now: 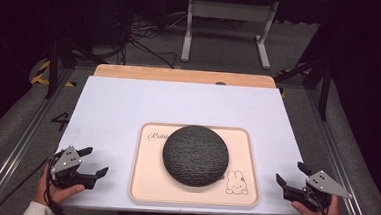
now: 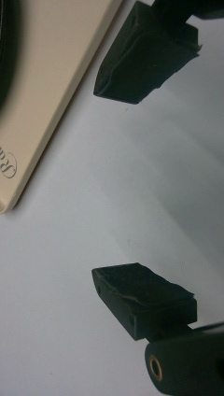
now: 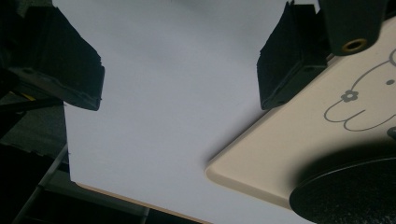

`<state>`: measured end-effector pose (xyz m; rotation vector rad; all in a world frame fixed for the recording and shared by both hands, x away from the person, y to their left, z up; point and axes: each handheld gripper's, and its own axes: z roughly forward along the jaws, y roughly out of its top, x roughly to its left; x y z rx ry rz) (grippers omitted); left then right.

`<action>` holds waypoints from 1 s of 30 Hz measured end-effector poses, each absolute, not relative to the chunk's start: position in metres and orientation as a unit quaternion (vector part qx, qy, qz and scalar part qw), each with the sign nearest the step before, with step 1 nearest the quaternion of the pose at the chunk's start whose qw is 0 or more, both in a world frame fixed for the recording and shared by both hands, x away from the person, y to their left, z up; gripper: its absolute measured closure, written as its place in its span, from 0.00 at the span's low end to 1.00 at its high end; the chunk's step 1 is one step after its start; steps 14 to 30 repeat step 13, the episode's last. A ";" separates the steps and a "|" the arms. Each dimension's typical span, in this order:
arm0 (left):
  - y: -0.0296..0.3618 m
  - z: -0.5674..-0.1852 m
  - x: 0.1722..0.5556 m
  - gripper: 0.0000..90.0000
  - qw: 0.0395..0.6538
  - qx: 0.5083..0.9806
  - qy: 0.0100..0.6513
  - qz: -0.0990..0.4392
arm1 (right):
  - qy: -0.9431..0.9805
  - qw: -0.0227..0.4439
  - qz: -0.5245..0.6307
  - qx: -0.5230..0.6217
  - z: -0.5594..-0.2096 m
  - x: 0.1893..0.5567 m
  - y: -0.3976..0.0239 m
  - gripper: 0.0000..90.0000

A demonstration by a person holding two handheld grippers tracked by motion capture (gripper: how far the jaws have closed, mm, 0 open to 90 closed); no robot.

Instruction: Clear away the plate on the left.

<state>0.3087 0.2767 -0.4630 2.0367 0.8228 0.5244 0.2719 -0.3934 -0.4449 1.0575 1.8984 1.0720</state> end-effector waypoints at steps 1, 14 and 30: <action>0.276 -0.463 0.309 0.15 0.430 0.815 0.328 0.209 | 0.734 0.351 0.414 0.408 -0.445 0.272 -0.394 0.17; 0.273 -0.463 0.312 0.15 0.426 0.819 0.324 0.208 | 0.733 0.351 0.414 0.411 -0.446 0.270 -0.395 0.17; 0.273 -0.463 0.312 0.15 0.426 0.819 0.324 0.208 | 0.733 0.351 0.414 0.411 -0.446 0.270 -0.395 0.17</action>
